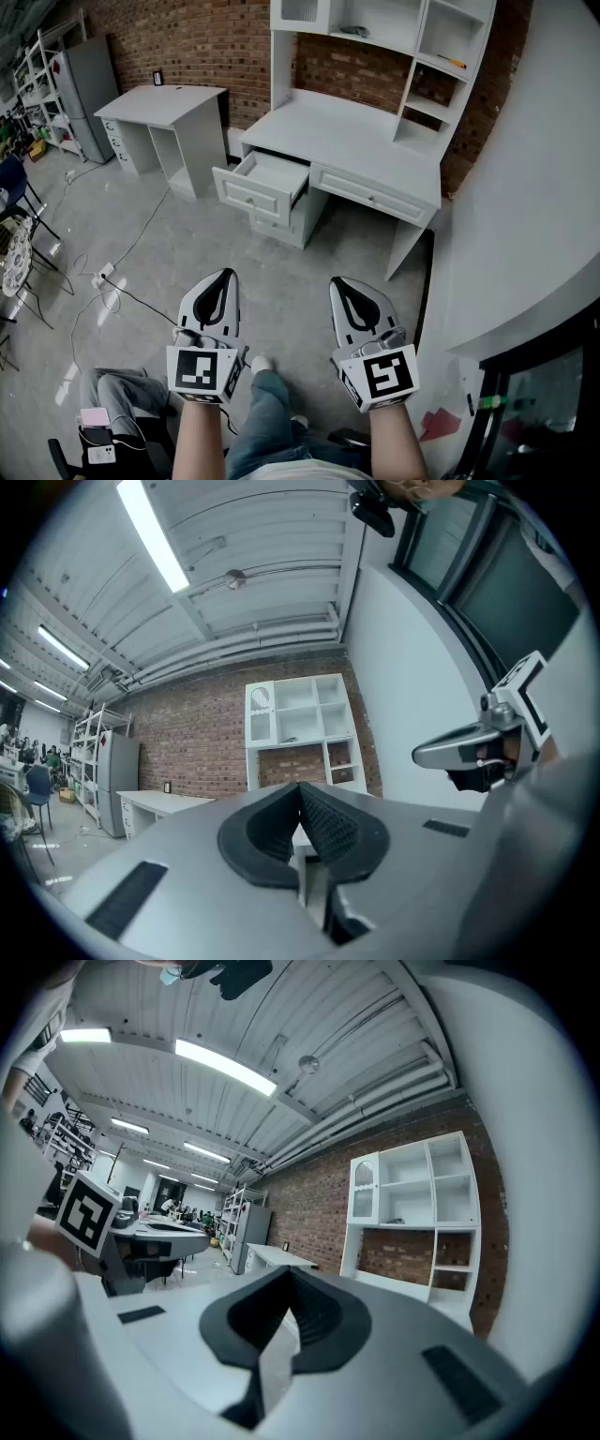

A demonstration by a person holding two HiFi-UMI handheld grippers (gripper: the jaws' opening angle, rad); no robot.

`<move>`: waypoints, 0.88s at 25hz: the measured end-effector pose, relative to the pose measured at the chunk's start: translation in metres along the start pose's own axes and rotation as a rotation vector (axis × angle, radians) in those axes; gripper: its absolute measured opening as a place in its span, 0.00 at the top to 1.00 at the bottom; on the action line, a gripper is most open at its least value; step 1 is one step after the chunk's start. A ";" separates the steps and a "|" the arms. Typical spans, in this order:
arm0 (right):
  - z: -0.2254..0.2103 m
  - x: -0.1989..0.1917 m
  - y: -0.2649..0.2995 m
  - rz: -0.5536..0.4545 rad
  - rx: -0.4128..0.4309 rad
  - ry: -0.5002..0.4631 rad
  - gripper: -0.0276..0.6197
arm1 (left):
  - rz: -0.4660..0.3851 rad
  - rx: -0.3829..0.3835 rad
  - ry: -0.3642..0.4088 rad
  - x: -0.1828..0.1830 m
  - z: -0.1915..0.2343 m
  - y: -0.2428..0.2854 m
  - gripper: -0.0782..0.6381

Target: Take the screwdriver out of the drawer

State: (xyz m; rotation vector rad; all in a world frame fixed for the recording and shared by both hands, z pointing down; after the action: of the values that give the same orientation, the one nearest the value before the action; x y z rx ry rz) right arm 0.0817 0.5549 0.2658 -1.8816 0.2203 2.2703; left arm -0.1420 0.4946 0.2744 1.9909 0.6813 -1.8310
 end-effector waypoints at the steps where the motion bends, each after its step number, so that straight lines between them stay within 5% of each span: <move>1: 0.000 0.000 0.000 0.002 -0.003 0.001 0.94 | -0.001 -0.005 0.003 0.000 0.000 0.000 0.87; 11: -0.009 -0.009 0.047 0.006 0.007 0.054 0.94 | 0.006 -0.011 0.002 -0.018 0.032 0.035 0.87; 22: -0.037 -0.013 0.222 0.050 0.017 0.009 0.94 | 0.016 -0.001 -0.032 -0.042 0.143 0.169 0.87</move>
State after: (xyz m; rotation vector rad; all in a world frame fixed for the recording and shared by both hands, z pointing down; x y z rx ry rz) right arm 0.0676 0.3299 0.2713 -1.8988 0.2905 2.2846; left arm -0.1668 0.2713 0.2900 1.9569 0.6554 -1.8489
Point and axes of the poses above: the fingertips, and each gripper's own axes: y forward along the fingers, z to its left, x out of its top, the point moved 9 cm from there along -y, backward along the fingers, and after that the axes turned 3 degrees about -x, right-handed, at the moved point
